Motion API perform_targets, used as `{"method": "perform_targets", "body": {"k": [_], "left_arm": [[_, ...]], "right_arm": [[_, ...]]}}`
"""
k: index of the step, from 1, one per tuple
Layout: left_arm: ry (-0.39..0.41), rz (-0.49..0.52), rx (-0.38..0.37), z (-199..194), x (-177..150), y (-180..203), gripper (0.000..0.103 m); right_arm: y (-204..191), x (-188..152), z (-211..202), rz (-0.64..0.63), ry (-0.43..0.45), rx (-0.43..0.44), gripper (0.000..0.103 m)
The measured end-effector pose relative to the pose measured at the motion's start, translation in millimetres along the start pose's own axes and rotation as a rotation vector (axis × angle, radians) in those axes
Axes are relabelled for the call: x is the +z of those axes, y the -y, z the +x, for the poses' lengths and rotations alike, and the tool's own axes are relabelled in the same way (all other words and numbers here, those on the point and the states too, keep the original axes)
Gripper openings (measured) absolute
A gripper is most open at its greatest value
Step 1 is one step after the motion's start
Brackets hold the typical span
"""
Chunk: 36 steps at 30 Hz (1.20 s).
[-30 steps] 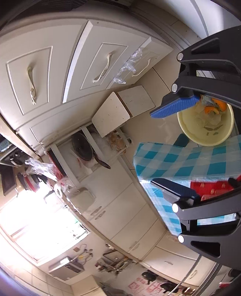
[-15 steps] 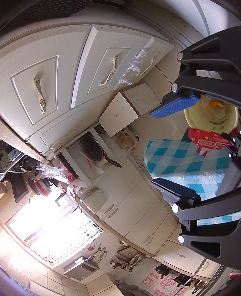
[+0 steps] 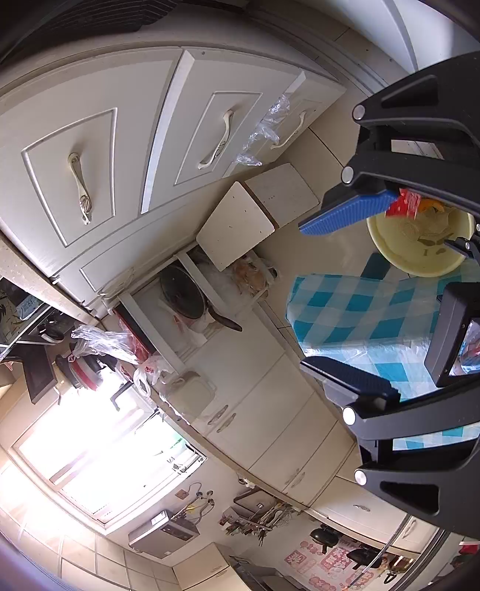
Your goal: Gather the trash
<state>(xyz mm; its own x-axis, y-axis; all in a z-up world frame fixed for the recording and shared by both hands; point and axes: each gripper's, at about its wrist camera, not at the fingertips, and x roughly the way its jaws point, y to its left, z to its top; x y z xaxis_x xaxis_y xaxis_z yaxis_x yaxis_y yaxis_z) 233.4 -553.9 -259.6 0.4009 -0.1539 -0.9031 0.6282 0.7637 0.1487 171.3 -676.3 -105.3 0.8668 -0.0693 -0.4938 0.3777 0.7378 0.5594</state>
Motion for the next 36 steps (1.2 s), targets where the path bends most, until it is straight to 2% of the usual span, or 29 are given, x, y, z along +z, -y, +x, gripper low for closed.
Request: {"method": "perform_targets", "body": {"k": [5, 16, 19, 23, 28, 31, 36], "left_arm": [[0.029, -0.019, 0.006, -12.1, -4.2, -8.7, 0.073], [0.100, -0.042, 0.023, -48.0, -15.0, -27.6, 0.075], [0.119, -0.053, 0.028, -61.8, -23.0, -35.5, 0.077], [0.131, -0.082, 0.035, -80.6, -33.5, -49.7, 0.078], [0.162, -0.131, 0.042, -112.8, -51.6, -76.6, 0.081], [0.186, -0.159, 0.056, -132.6, -64.9, -94.6, 0.082], [0.217, -0.215, 0.075, -162.7, -90.5, -127.1, 0.085]], "right_arm": [[1.1, 1.1, -1.1, 0.008, 0.004, -0.001, 0.070], [2.5, 0.9, 1.1, 0.008, -0.009, -0.007, 0.070], [-1.7, -0.6, 1.7, -0.013, -0.013, -0.018, 0.074], [-6.0, -5.6, 4.9, -0.052, -0.030, -0.052, 0.078], [-14.8, -21.4, 10.3, -0.102, -0.100, -0.097, 0.081], [-33.1, -35.8, 6.1, -0.184, -0.120, -0.124, 0.085], [-66.1, -68.2, -16.5, -0.316, -0.101, -0.152, 0.093]]}}
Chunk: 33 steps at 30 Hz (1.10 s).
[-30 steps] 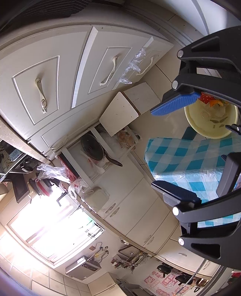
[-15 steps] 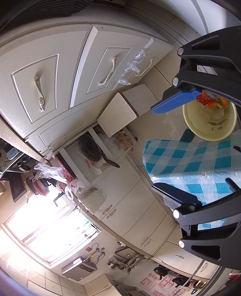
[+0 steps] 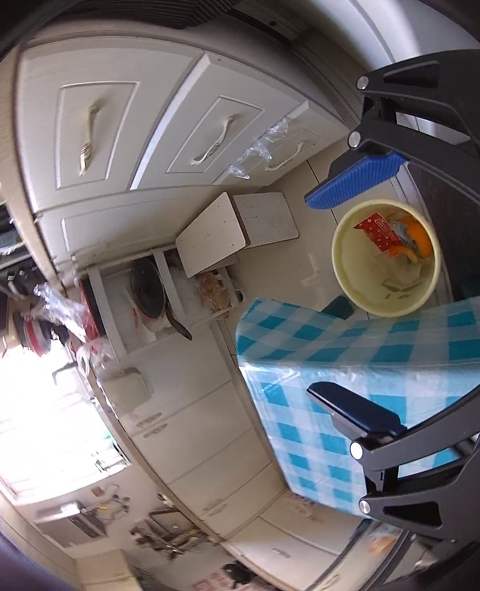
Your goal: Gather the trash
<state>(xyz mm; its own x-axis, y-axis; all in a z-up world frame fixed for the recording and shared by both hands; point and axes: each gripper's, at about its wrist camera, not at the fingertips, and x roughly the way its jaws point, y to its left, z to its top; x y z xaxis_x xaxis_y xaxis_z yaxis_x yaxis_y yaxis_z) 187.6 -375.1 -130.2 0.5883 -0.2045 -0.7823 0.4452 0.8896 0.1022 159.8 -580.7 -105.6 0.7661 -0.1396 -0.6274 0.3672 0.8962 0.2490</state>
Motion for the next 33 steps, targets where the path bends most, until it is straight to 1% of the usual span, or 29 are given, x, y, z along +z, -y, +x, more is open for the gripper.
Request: {"method": "perform_targets", "body": {"k": [4, 9, 15, 19, 26, 29, 33], "left_arm": [[0.025, -0.024, 0.014, -22.2, -11.2, -25.0, 0.086], [0.048, -0.048, 0.024, -46.0, -25.8, -50.0, 0.087], [0.082, -0.054, 0.025, -76.4, -40.8, -69.2, 0.088], [0.108, -0.051, 0.032, -96.7, -52.0, -78.8, 0.089], [0.153, -0.076, 0.040, -135.8, -76.6, -100.3, 0.095], [0.164, -0.085, 0.049, -151.5, -88.9, -112.5, 0.095], [0.179, -0.105, 0.063, -171.7, -106.7, -128.4, 0.095]], "right_arm": [[-21.1, -21.0, -19.0, -0.043, 0.025, -0.002, 0.095], [-37.9, -44.1, -34.9, -0.053, 0.046, 0.001, 0.096], [-61.9, -66.1, -67.5, -0.103, 0.148, -0.011, 0.096], [-79.8, -80.8, -92.4, -0.130, 0.194, -0.013, 0.096], [-110.4, -102.2, -145.2, -0.152, 0.205, 0.039, 0.096], [-121.6, -111.2, -165.0, -0.167, 0.196, 0.038, 0.096], [-131.3, -124.9, -187.5, -0.148, 0.179, 0.045, 0.096]]}}
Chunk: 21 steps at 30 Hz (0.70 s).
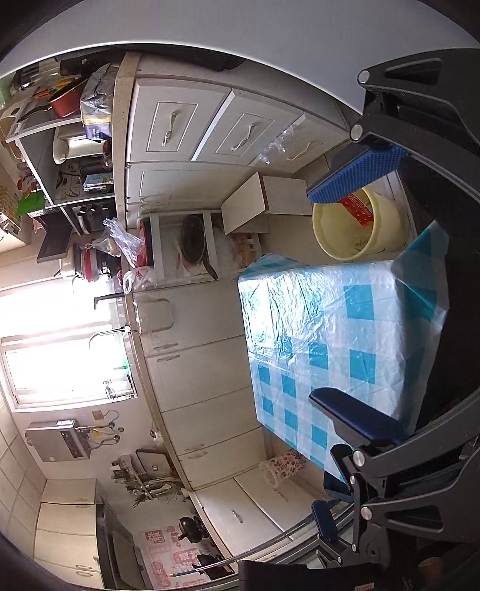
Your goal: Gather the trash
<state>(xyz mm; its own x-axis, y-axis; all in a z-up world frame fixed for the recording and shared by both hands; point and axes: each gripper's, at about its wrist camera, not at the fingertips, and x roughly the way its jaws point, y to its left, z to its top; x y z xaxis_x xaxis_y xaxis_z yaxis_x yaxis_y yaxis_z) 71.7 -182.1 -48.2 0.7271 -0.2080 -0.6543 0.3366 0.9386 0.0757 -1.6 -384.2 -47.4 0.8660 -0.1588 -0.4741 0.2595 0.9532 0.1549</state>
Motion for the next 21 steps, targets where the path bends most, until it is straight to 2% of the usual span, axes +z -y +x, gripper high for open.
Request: {"method": "perform_targets", "body": {"k": [8, 12, 21], "left_arm": [[0.016, -0.023, 0.027, -32.9, -19.1, -22.3, 0.095], [0.013, -0.020, 0.041, -42.0, -28.5, -26.7, 0.095], [0.023, -0.032, 0.068, -57.2, -36.4, -37.1, 0.095]], "right_arm": [[-32.4, -24.5, -22.5, -0.038, -0.050, 0.025, 0.096], [-46.2, -36.8, -21.7, -0.041, -0.072, 0.035, 0.096], [-67.2, -42.1, -17.6, -0.081, -0.077, 0.073, 0.096]]}}
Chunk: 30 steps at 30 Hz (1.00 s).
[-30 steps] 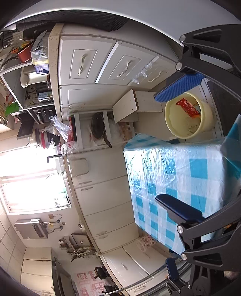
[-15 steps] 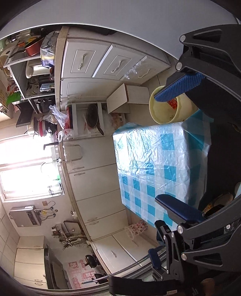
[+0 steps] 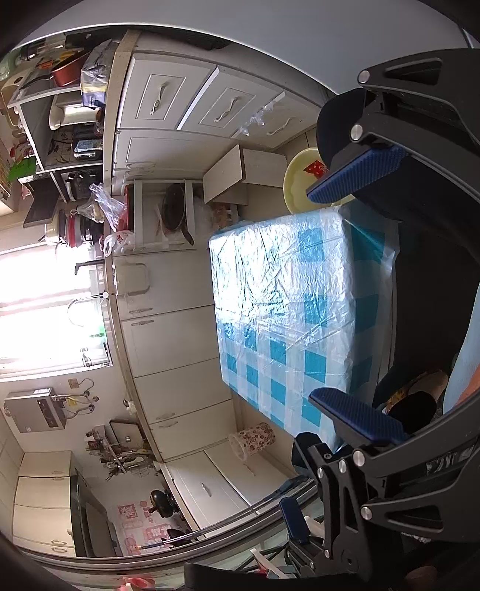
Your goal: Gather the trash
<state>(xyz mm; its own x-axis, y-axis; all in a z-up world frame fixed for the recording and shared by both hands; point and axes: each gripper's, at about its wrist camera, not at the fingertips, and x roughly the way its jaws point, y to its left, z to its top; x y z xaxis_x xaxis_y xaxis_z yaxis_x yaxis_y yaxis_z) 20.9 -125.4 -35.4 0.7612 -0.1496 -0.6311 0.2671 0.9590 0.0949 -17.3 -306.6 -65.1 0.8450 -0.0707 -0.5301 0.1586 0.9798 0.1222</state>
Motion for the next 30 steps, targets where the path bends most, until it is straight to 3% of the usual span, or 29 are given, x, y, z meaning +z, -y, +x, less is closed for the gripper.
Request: {"method": "perform_targets", "body": {"k": [30], "left_arm": [[0.022, -0.032, 0.021, -5.7, -2.4, -3.8, 0.095]], "right_arm": [[-0.6, -7.1, -6.4, 0.006, 0.029, -0.033, 0.096]]}}
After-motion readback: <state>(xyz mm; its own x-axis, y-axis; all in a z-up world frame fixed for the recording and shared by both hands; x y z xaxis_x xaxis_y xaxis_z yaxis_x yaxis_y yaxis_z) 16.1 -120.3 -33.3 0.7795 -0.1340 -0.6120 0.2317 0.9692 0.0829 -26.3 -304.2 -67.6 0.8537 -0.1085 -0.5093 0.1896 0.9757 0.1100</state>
